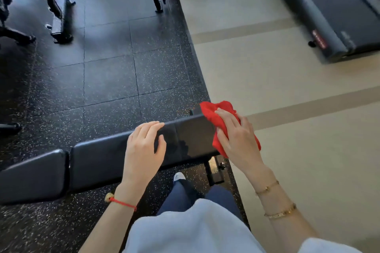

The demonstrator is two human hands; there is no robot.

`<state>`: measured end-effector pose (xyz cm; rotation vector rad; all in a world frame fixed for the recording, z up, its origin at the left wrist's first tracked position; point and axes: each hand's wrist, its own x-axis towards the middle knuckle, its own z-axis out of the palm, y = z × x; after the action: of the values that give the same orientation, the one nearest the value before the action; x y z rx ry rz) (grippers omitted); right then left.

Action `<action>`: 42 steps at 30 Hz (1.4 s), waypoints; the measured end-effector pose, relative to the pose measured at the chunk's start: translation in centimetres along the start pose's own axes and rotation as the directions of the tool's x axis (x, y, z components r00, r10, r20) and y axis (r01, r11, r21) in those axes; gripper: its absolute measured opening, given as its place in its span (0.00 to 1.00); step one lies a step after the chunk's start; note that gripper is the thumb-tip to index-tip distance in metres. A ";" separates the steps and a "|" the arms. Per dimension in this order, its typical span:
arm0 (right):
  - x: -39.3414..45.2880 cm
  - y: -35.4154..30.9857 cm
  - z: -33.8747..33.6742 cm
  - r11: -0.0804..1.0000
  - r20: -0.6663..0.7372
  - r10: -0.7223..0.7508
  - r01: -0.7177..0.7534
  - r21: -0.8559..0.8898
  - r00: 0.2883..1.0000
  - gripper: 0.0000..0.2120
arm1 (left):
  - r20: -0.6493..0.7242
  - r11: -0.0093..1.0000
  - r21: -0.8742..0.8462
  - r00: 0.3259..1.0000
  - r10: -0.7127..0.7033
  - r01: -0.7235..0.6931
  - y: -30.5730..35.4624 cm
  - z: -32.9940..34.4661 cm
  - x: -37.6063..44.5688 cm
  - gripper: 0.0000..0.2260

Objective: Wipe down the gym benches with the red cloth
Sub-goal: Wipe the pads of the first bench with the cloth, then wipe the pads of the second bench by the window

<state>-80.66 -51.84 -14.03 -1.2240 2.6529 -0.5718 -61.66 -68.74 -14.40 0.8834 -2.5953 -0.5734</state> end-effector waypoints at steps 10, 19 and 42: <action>0.2 7.2 -5.9 0.993 -0.110 0.118 -0.116 0.020 0.987 0.20 | 0.071 0.996 -0.012 0.994 0.089 -0.088 7.8 1.1 4.9 0.12; 3.8 23.1 -13.4 1.000 -0.070 0.007 -0.007 0.005 0.998 0.22 | -0.033 0.998 -0.033 0.998 0.044 -0.045 21.3 10.6 10.5 0.11; 18.3 39.6 -19.4 0.985 0.046 -0.144 0.139 0.101 0.988 0.19 | -0.104 0.987 -0.043 0.982 -0.156 0.152 35.7 21.5 22.6 0.10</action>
<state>-126.05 -37.04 -12.23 -1.3869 2.4774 -0.6719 -105.81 -51.58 -11.87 1.0798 -2.4288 -0.5940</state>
